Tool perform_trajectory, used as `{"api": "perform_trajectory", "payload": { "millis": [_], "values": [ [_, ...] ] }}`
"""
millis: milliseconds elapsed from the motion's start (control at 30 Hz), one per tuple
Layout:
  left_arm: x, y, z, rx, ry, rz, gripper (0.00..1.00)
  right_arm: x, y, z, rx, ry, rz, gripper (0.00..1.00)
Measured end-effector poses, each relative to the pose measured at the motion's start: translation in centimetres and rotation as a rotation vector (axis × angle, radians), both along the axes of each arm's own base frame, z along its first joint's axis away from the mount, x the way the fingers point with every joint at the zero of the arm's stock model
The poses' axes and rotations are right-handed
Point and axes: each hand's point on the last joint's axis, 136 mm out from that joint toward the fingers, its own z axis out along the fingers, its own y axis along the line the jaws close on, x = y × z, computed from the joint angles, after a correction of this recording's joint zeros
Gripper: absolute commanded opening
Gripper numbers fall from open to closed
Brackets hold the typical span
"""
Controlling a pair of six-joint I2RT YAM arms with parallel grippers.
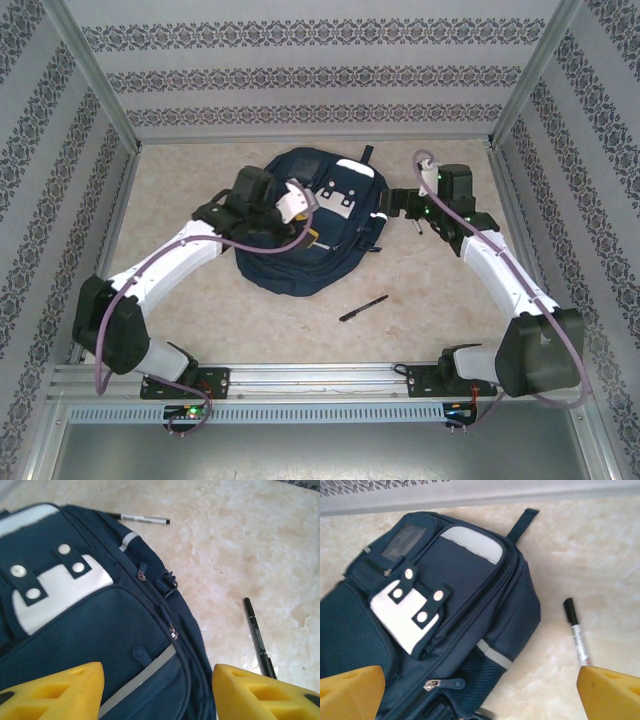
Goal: Pack books, pencil case, and school supplies into a backpack
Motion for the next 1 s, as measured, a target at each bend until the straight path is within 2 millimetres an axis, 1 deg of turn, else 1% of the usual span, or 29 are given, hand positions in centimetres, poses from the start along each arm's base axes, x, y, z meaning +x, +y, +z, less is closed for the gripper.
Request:
{"api": "perform_trajectory", "payload": {
  "millis": [100,167,233,333,400,467,500,600,667,733,900,1000],
  "values": [
    [0.1,-1.8,-1.6,0.045,0.087,0.053,0.57,0.2,0.2,-1.3,0.136,0.118,-0.031,0.86],
    [0.1,-2.4,-2.8,0.067,0.136,0.108,0.56,-0.1,0.8,-2.2,0.208,0.194,-0.043,0.74],
    [0.1,-2.6,-3.8,0.081,0.187,0.182,0.52,-0.7,1.9,-2.9,0.296,0.281,-0.048,0.65],
    [0.2,-2.8,-4.1,0.052,0.252,0.302,0.49,-1.6,4.2,-3.9,0.408,0.408,-0.007,0.55],
    [0.2,-3.2,-4.2,0.024,0.286,0.364,0.49,-2.2,5.8,-4.7,0.456,0.483,0.035,0.54],
    [0.0,-3.5,-4.6,0.021,0.31,0.421,0.49,-2.8,6.6,-5.7,0.476,0.546,0.053,0.53],
    [0.0,-3.7,-4.8,0.024,0.315,0.44,0.5,-3.0,6.6,-6.0,0.481,0.561,0.054,0.52],
    [0.4,-4.9,-5.6,0.052,0.321,0.489,0.52,-3.2,6.2,-6.5,0.49,0.58,0.038,0.52],
    [1.3,-5.8,-6.0,0.074,0.313,0.526,0.54,-3.2,6.1,-6.6,0.49,0.582,0.034,0.52],
    [2.1,-6.3,-6.2,0.09,0.299,0.561,0.55,-3.1,6.0,-6.6,0.49,0.582,0.031,0.52],
    [3.8,-6.1,-6.9,0.143,0.27,0.647,0.57,-3.6,5.7,-7.2,0.476,0.586,0.017,0.55],
    [4.6,-6.0,-8.1,0.19,0.272,0.683,0.58,-4.0,5.5,-7.3,0.464,0.58,0.016,0.56]
  ]
}}
